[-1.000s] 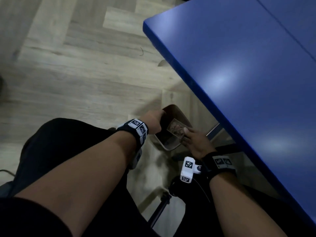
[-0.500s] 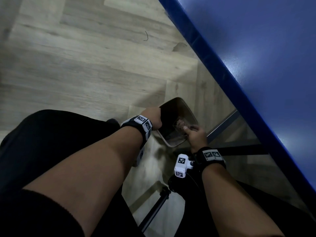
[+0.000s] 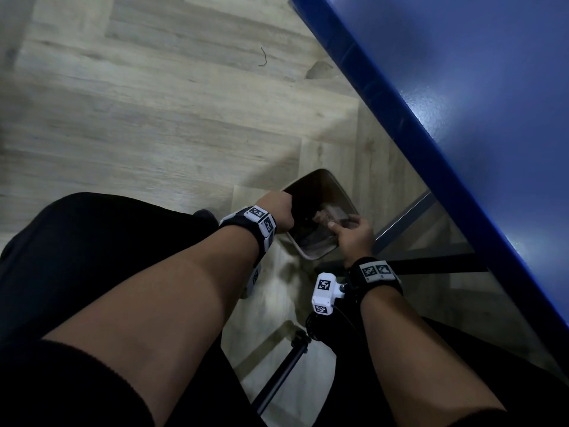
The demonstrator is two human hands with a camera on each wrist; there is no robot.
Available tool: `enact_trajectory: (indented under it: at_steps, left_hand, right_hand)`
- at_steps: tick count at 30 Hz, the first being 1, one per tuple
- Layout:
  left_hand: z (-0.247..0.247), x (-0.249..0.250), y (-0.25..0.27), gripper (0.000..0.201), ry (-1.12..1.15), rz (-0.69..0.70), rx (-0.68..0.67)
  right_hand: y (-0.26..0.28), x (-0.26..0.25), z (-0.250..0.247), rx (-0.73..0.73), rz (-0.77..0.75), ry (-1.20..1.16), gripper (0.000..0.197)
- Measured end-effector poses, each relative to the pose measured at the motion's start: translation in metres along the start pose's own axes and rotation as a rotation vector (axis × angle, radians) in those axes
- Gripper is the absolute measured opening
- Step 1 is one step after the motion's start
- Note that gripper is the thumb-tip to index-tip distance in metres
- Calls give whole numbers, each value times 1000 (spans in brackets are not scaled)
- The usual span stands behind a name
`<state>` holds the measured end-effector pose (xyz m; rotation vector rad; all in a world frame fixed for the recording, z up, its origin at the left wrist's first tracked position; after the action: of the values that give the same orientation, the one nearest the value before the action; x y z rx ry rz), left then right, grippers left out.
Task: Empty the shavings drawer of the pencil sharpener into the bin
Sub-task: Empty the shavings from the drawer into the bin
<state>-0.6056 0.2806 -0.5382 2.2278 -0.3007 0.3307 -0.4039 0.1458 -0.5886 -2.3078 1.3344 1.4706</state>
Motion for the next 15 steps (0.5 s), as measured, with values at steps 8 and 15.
enact_trajectory:
  at_steps: [8,15]
  left_hand:
    - [2,-1,-3,34,-14,0,-2]
    - [9,-5,-9,33,-61,-13,-1]
  right_hand:
    - [-1,0,-1,-4,-57,55,52]
    - [1,-4,-1,-25,-69,119,54]
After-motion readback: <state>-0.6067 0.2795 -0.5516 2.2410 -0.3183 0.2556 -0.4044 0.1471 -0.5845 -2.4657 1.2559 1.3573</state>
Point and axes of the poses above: each hand's wrist, its own y-axis away from the middle knuckle, its own z-axis out of the palm, x = y × z, the point moved 7 cm from there along -y, towards the middle knuckle, and after that the axes turned 12 degrees about -z, right-handed, at the moved point
